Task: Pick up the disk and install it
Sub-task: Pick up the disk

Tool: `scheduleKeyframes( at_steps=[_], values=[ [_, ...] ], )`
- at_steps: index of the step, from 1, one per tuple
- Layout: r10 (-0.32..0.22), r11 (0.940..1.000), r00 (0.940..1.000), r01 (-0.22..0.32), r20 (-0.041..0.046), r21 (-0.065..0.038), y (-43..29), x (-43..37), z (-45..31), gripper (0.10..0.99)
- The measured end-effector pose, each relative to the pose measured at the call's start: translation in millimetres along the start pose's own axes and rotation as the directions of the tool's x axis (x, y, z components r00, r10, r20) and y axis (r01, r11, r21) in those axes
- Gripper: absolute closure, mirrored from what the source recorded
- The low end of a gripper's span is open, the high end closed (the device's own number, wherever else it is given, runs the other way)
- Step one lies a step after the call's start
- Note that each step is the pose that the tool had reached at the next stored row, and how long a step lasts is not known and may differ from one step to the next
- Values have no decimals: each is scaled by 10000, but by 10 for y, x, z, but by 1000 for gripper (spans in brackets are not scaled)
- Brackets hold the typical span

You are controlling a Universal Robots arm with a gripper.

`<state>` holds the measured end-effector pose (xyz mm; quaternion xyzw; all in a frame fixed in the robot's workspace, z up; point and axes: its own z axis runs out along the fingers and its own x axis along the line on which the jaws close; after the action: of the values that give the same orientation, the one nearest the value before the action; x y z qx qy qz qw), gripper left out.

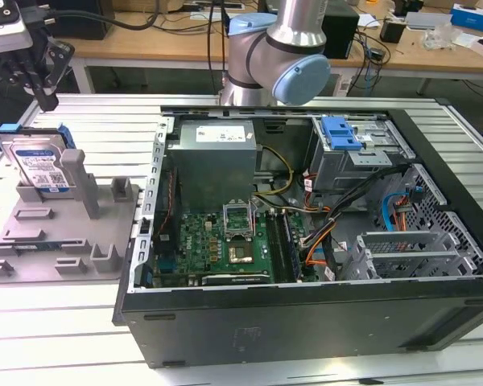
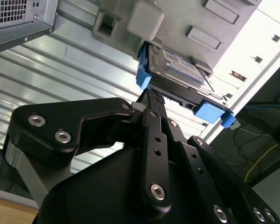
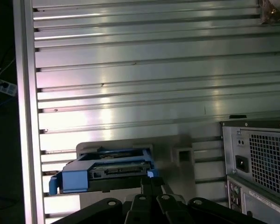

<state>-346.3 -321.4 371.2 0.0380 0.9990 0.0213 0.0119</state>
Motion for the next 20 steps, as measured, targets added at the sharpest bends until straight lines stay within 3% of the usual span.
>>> scheduleKeyframes(
  at_steps=[10,14,17,19,20],
  values=[
    [-19,10000,10000,19,-1,1,0,5,0,980],
    [-912,9958,9958,912,-39,-20,0,5,3,980],
    [-2043,9789,9789,2042,-88,-26,-1,5,10,980],
    [-2752,9614,9613,2752,-125,-20,-1,5,12,973],
    [-3226,9465,9464,3226,-154,-7,-1,4,12,851]
  ],
)
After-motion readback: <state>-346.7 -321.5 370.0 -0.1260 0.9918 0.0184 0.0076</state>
